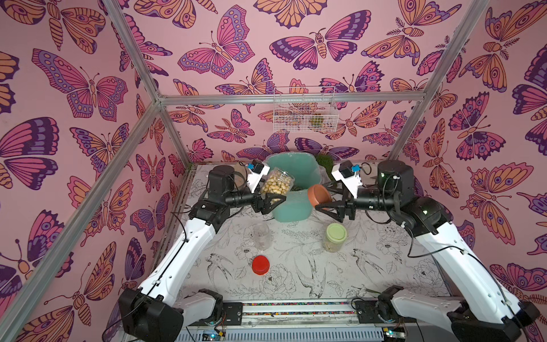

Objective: Empty moldy peanuts from jars
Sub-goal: Place the lid at the center of the board.

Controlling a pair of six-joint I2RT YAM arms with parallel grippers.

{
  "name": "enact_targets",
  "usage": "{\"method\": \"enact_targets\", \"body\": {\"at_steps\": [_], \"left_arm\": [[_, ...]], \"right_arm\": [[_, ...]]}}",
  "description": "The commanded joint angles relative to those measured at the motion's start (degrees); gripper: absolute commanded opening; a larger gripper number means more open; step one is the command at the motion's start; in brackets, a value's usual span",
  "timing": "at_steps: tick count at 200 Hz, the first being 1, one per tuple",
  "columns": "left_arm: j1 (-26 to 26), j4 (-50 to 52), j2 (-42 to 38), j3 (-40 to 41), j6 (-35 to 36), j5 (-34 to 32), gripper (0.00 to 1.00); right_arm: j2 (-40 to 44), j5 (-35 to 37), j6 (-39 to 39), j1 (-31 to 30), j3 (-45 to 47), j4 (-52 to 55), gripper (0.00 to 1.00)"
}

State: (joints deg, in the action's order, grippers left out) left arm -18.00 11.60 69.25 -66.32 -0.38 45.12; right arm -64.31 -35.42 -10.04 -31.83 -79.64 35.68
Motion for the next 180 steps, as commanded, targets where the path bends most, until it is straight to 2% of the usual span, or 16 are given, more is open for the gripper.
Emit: {"method": "enact_targets", "body": {"at_steps": [1,12,39,70,113,150,180], "left_arm": [[1.2,-9.0,-2.3,1.1,-2.3,-8.6,0.0],[1.7,-10.4,-2.9,1.7,-3.0,-11.8,0.0],[3.6,-13.6,-4.1,3.2,-4.9,-17.8,0.0],[6.1,-13.7,-5.4,4.5,-5.3,-19.8,0.0],[8.7,-13.6,-7.7,6.8,-5.2,-20.6,0.0],[10.6,-14.2,-8.9,8.7,-6.0,-20.4,0.0],[11.1,-13.1,-9.8,8.9,-4.7,-20.6,0.0]], "right_arm": [[1.0,14.4,-5.2,-5.6,2.8,8.5,0.0],[1.0,19.7,-6.3,-8.5,4.5,9.6,0.0],[0.9,27.5,-4.8,-15.4,9.8,7.2,0.0],[-0.8,33.6,-1.6,-21.4,17.3,-0.6,0.0],[-8.5,37.8,0.4,-24.0,23.3,-9.2,0.0],[-17.5,38.5,3.6,-24.8,24.0,-15.6,0.02],[-25.2,41.2,4.7,-24.9,21.8,-16.8,0.03]]}}
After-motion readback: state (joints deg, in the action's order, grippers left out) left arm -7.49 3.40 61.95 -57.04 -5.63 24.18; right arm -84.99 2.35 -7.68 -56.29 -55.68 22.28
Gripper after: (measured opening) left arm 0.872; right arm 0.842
